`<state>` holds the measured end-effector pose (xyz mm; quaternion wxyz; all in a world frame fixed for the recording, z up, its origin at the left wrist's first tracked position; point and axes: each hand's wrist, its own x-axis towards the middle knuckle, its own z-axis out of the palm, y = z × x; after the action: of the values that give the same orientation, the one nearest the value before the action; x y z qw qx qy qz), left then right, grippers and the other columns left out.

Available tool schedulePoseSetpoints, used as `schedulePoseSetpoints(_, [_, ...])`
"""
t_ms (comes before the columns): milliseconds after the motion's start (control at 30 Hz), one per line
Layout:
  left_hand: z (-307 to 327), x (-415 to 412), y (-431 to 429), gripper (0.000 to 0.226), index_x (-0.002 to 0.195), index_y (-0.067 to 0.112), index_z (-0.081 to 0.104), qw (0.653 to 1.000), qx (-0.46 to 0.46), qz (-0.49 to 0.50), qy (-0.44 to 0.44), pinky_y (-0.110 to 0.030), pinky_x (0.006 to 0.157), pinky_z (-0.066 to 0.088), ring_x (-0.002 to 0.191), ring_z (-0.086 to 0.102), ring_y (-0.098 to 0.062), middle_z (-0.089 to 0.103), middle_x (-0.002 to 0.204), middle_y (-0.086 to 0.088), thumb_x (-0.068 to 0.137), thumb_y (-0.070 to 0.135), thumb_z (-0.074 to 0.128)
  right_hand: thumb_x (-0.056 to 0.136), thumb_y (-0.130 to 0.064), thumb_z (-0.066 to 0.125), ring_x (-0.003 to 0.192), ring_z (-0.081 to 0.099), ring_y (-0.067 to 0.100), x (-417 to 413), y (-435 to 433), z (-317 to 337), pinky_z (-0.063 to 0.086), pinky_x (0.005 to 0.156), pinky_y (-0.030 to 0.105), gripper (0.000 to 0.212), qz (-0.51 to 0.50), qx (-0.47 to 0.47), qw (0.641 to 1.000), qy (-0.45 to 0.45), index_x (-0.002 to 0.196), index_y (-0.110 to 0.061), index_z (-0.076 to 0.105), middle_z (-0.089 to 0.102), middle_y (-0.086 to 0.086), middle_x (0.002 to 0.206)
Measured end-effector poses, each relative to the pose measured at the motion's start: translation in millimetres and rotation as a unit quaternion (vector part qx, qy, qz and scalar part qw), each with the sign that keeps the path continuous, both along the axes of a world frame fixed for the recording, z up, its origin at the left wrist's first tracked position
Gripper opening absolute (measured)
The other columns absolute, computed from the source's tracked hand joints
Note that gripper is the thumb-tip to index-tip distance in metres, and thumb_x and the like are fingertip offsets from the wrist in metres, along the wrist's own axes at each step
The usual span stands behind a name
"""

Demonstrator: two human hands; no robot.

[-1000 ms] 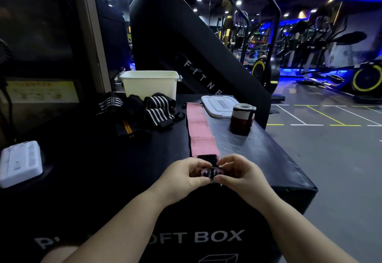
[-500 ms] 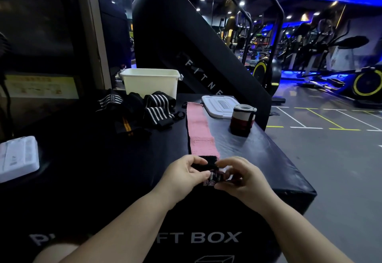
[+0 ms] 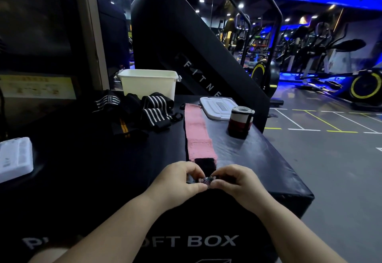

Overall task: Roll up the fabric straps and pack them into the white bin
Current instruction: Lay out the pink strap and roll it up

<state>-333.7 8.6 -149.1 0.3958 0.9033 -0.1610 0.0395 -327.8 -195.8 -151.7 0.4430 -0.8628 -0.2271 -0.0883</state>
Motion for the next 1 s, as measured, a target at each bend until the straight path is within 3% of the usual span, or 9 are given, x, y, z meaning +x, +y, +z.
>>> schedulePoseSetpoints(167, [-2,6,-1,0.008,0.078,0.041,0.065,1.000,0.018,0.006,-0.007,-0.019,0.076,0.047,0.082,0.059,0.000,0.064,0.085,0.015,0.083,0.042,0.070,0.082,-0.030,0.076,0.089,0.061,0.000,8,-2,-4,0.046,0.079,0.018,0.028,-0.007,-0.035,0.999,-0.002,0.075,-0.056,0.068,0.066,-0.013,0.087])
schedulePoseSetpoints(300, [-4,12,-5,0.013,0.078,0.035,0.067,0.999,0.022,0.025,0.010,-0.028,0.079,0.051,0.081,0.061,-0.002,0.066,0.082,0.015,0.085,0.046,0.066,0.074,-0.036,0.078,0.091,0.060,0.005,9,-2,-9,0.044,0.078,0.014,0.027,-0.011,-0.020,0.999,-0.031,0.089,-0.054,0.066,0.060,-0.018,0.095])
schedulePoseSetpoints(467, [-3,17,-6,0.018,0.076,0.037,0.065,0.997,0.051,0.042,0.041,-0.033,0.080,0.052,0.083,0.063,-0.007,0.068,0.081,0.013,0.088,0.050,0.060,0.064,-0.012,0.088,0.084,0.062,0.011,10,-7,-12,0.046,0.074,0.014,0.042,0.007,-0.010,0.999,-0.033,0.087,-0.042,0.070,0.061,-0.016,0.096])
schedulePoseSetpoints(667, [1,19,-10,0.022,0.083,0.034,0.065,0.992,0.093,0.078,0.033,-0.028,0.071,0.045,0.086,0.061,-0.012,0.065,0.082,0.012,0.091,0.052,0.055,0.073,-0.020,0.084,0.085,0.063,0.006,10,-5,-9,0.047,0.077,0.015,0.032,-0.033,-0.039,0.998,-0.041,0.083,-0.048,0.069,0.067,-0.014,0.088])
schedulePoseSetpoints(767, [-3,19,-12,0.021,0.082,0.032,0.063,0.992,0.084,0.093,-0.004,-0.026,0.069,0.042,0.083,0.058,-0.009,0.060,0.080,0.013,0.089,0.051,0.059,0.077,-0.022,0.081,0.084,0.061,0.002,10,-2,-4,0.045,0.075,0.013,0.019,-0.044,-0.055,0.997,-0.025,0.088,-0.036,0.075,0.067,-0.014,0.086])
schedulePoseSetpoints(867, [-9,17,-12,0.016,0.088,0.028,0.057,0.990,0.008,0.110,-0.085,-0.024,0.073,0.043,0.081,0.054,-0.006,0.054,0.090,0.012,0.084,0.038,0.070,0.082,-0.026,0.076,0.085,0.061,0.000,13,1,-2,0.045,0.077,0.014,0.012,-0.057,-0.077,0.995,-0.015,0.093,-0.028,0.077,0.066,-0.014,0.086])
schedulePoseSetpoints(1000, [-10,16,-7,0.005,0.085,0.029,0.068,0.994,-0.039,0.035,-0.093,-0.018,0.073,0.045,0.079,0.059,-0.001,0.064,0.086,0.012,0.083,0.026,0.072,0.087,-0.029,0.071,0.086,0.061,0.002,17,3,-1,0.044,0.078,0.019,0.013,-0.071,-0.096,0.993,-0.003,0.097,-0.024,0.077,0.066,-0.011,0.089])
